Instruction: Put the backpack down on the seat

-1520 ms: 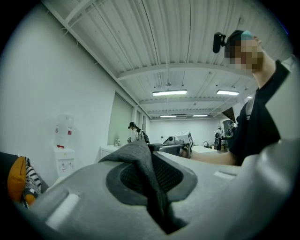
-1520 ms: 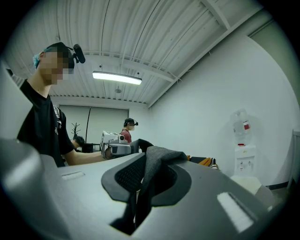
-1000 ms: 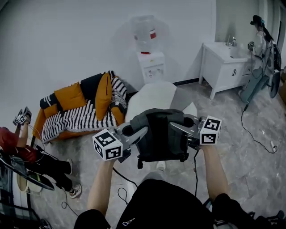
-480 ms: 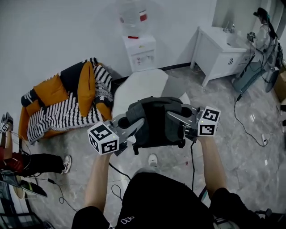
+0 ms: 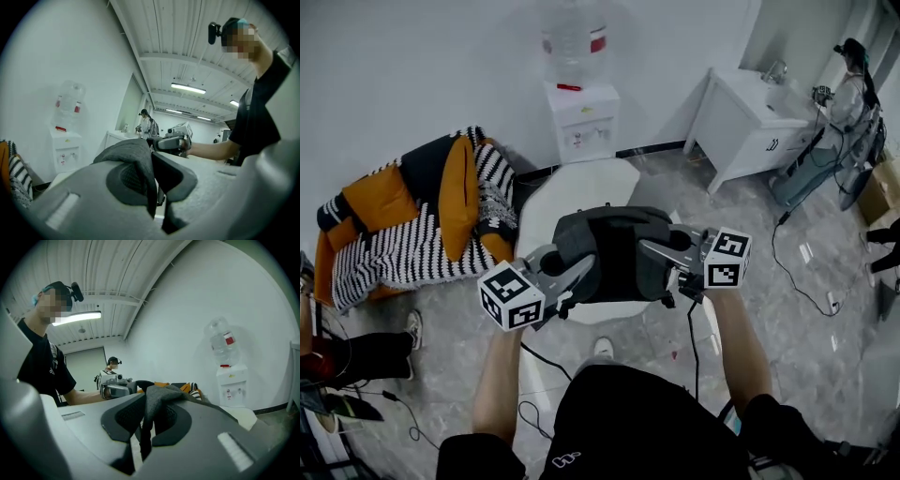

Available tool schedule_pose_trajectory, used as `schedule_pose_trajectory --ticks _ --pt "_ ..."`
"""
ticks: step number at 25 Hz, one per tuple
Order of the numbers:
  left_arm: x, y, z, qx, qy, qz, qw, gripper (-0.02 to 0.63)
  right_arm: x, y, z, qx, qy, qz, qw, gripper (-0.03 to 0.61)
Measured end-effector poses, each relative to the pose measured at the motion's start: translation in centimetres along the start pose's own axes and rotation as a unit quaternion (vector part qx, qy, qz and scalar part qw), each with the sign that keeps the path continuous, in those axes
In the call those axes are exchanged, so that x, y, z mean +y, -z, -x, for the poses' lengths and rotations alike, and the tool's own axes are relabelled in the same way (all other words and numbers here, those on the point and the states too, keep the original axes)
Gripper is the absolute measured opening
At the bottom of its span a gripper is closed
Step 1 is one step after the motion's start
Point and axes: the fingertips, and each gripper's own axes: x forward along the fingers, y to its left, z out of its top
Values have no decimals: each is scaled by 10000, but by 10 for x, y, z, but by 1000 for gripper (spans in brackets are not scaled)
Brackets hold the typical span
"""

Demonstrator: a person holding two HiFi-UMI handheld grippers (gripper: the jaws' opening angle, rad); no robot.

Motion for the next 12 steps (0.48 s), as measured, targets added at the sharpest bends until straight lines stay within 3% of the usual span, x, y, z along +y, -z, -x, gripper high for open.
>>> schedule_pose_trajectory --ticks 4,12 --pt "29 -12 -4 -66 1 141 9999 32 -22 -9 -15 -7 0 -130 9999 40" --pt "45 -19 -18 -87 178 220 9996 32 -38 -9 -14 -135 210 -281 9993 39"
